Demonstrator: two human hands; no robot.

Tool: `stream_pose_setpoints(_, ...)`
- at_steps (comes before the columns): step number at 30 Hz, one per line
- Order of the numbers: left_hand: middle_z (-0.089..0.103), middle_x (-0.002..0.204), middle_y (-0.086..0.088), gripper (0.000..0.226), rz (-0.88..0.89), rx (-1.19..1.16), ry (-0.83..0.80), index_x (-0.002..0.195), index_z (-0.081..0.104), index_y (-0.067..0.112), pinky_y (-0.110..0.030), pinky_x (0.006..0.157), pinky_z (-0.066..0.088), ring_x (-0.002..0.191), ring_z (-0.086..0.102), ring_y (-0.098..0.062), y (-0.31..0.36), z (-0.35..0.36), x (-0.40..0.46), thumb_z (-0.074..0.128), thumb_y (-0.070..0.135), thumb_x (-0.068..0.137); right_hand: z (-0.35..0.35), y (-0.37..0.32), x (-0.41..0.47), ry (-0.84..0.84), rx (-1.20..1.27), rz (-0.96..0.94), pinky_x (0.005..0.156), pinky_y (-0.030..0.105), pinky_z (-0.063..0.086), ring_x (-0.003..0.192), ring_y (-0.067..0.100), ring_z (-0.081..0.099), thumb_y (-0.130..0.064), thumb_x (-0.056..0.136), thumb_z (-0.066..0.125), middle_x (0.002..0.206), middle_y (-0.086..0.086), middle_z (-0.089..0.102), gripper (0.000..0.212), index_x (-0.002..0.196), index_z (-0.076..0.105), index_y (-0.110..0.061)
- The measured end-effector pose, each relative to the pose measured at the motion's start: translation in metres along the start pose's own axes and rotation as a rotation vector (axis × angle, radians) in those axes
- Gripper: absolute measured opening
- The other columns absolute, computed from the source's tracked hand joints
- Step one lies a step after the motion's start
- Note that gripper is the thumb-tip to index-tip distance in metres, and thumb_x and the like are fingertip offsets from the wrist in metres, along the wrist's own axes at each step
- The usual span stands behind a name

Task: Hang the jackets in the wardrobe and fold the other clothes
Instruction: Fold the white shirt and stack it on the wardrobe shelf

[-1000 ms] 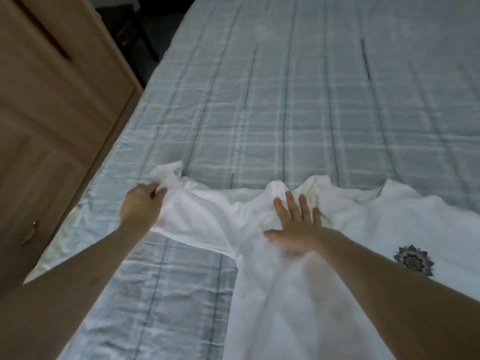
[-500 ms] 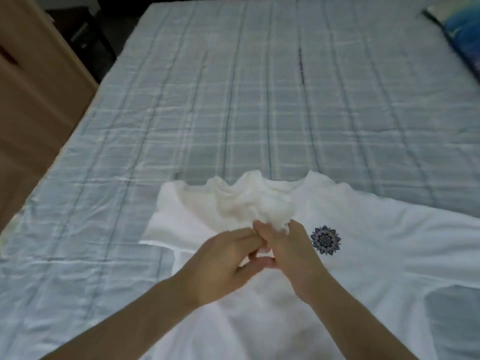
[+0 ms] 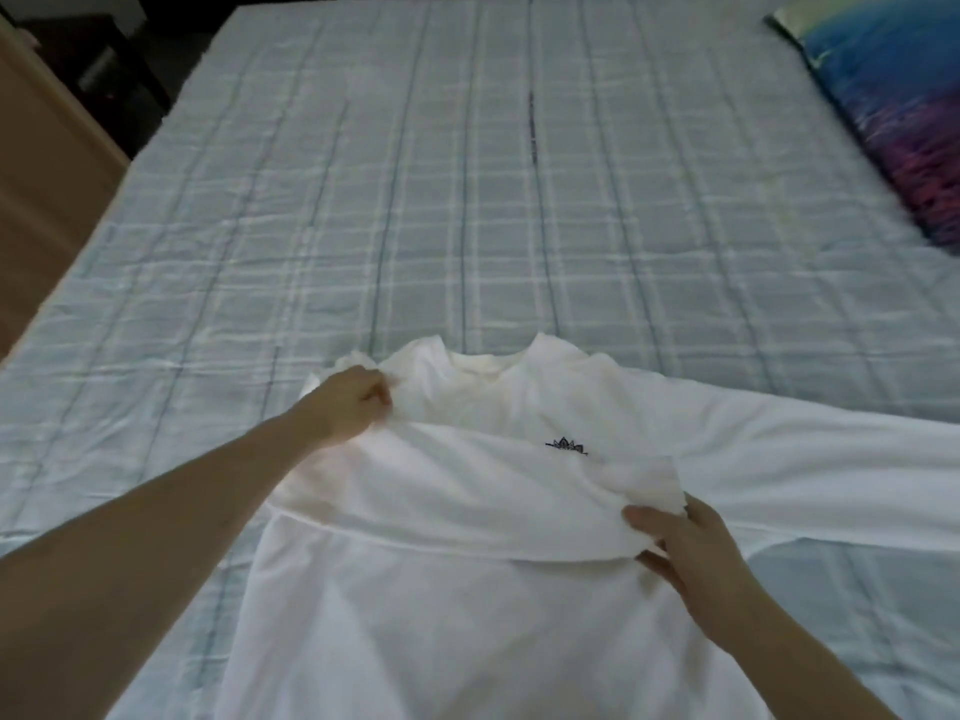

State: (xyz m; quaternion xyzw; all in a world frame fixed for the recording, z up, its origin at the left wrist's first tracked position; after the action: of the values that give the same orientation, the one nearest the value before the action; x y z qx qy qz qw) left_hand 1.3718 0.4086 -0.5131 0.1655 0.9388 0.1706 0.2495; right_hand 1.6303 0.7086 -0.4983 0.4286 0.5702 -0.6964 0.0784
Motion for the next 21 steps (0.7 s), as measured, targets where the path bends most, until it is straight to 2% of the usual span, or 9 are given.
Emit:
stream_pose_setpoints(2, 0.059, 0.098, -0.002, 0.012, -0.04, 0.145, 0.024, 0.083, 0.06, 0.028, -0.033, 0.084, 0.047, 0.098, 0.06, -0.025, -0.007, -0.009, 0.003, 0.056, 0.018, 0.086, -0.001, 0.006, 0.009, -0.028, 0.046, 0.069, 0.082, 0.039, 0.055, 0.096, 0.024, 0.067, -0.014, 0.087, 0.067, 0.099, 0.004, 0.075, 0.018, 0.105, 0.068, -0.014)
stream_pose_setpoints(4, 0.053, 0.109, 0.003, 0.013, -0.114, 0.423, -0.08, 0.089, 0.057, 0.035, -0.033, 0.089, 0.045, 0.106, 0.053, -0.021, -0.019, -0.008, 0.001, 0.062, 0.03, 0.078, -0.002, 0.005, 0.016, -0.04, 0.034, 0.067, 0.079, 0.039, 0.056, 0.099, 0.025, 0.067, -0.018, 0.087, 0.068, 0.1, 0.005, 0.074, 0.02, 0.107, 0.067, -0.015)
stream_pose_setpoints(6, 0.043, 0.126, 0.005, 0.054, -0.162, 0.59, -0.183, 0.118, 0.047, 0.039, -0.039, 0.098, 0.038, 0.122, 0.041, -0.022, -0.032, -0.005, 0.001, 0.073, 0.046, 0.071, -0.007, -0.003, 0.021, 0.005, -0.032, -0.005, 0.073, 0.038, 0.058, 0.096, 0.025, 0.067, -0.015, 0.088, 0.067, 0.1, 0.005, 0.073, 0.018, 0.106, 0.067, -0.017)
stream_pose_setpoints(9, 0.019, 0.154, 0.0, 0.105, -0.265, 0.447, -0.214, 0.15, 0.015, 0.036, -0.047, 0.111, 0.026, 0.143, 0.018, -0.029, -0.048, -0.005, 0.004, 0.077, 0.058, 0.068, -0.014, -0.02, 0.026, 0.054, -0.132, -0.167, 0.078, 0.044, 0.059, 0.09, 0.024, 0.069, -0.009, 0.089, 0.065, 0.096, 0.005, 0.074, 0.016, 0.099, 0.069, -0.021)
stream_pose_setpoints(11, 0.016, 0.157, -0.003, 0.091, -0.342, 0.233, -0.114, 0.148, 0.028, 0.036, -0.044, 0.116, 0.019, 0.145, 0.014, -0.029, -0.059, -0.006, 0.012, 0.067, 0.065, 0.071, -0.017, -0.022, 0.03, 0.066, -0.269, -0.242, 0.083, 0.043, 0.057, 0.09, 0.021, 0.069, -0.008, 0.088, 0.065, 0.092, 0.0, 0.074, 0.017, 0.096, 0.069, -0.022)
stream_pose_setpoints(13, 0.036, 0.148, -0.007, 0.055, -0.385, -0.031, 0.18, 0.127, 0.059, 0.025, -0.043, 0.111, 0.031, 0.136, 0.032, -0.031, -0.065, -0.02, 0.018, 0.056, 0.054, 0.08, -0.019, -0.015, 0.034, 0.089, -0.465, -0.271, 0.085, 0.042, 0.054, 0.091, 0.022, 0.067, -0.008, 0.086, 0.064, 0.091, -0.002, 0.072, 0.016, 0.095, 0.067, -0.021)
stream_pose_setpoints(15, 0.056, 0.122, -0.012, 0.039, -0.41, -0.15, 0.373, 0.113, 0.063, 0.01, -0.039, 0.095, 0.044, 0.112, 0.053, -0.033, -0.066, -0.034, 0.022, 0.055, 0.034, 0.084, -0.025, -0.003, 0.041, 0.135, -0.563, -0.237, 0.082, 0.046, 0.053, 0.087, 0.028, 0.065, -0.009, 0.083, 0.063, 0.086, 0.002, 0.07, 0.011, 0.09, 0.065, -0.017)
stream_pose_setpoints(18, 0.056, 0.098, -0.014, 0.039, -0.431, -0.131, 0.243, 0.115, 0.051, 0.01, -0.038, 0.078, 0.047, 0.093, 0.059, -0.033, -0.058, -0.032, 0.026, 0.072, 0.017, 0.083, -0.024, 0.002, 0.052, 0.154, -0.569, -0.188, 0.079, 0.048, 0.053, 0.084, 0.034, 0.065, -0.019, 0.084, 0.064, 0.083, 0.009, 0.069, 0.01, 0.087, 0.063, -0.009)
stream_pose_setpoints(21, 0.067, 0.106, -0.018, 0.02, -0.378, -0.045, 0.34, 0.105, 0.067, 0.012, -0.033, 0.079, 0.044, 0.1, 0.063, -0.034, -0.05, -0.053, 0.027, 0.068, 0.017, 0.086, -0.026, -0.021, 0.055, 0.271, -0.627, -0.354, 0.085, 0.04, 0.048, 0.094, 0.029, 0.063, -0.025, 0.088, 0.065, 0.098, 0.008, 0.07, 0.026, 0.1, 0.063, -0.001)
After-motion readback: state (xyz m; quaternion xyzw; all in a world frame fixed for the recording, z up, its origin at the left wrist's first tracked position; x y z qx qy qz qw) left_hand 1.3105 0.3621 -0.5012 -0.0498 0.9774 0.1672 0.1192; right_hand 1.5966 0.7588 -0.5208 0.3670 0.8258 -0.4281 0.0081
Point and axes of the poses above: each hand's wrist, its own x-axis towards the middle knuckle, its own z-axis out of the palm, y = z × x, the point moved 7 cm from there along x, towards the middle knuckle
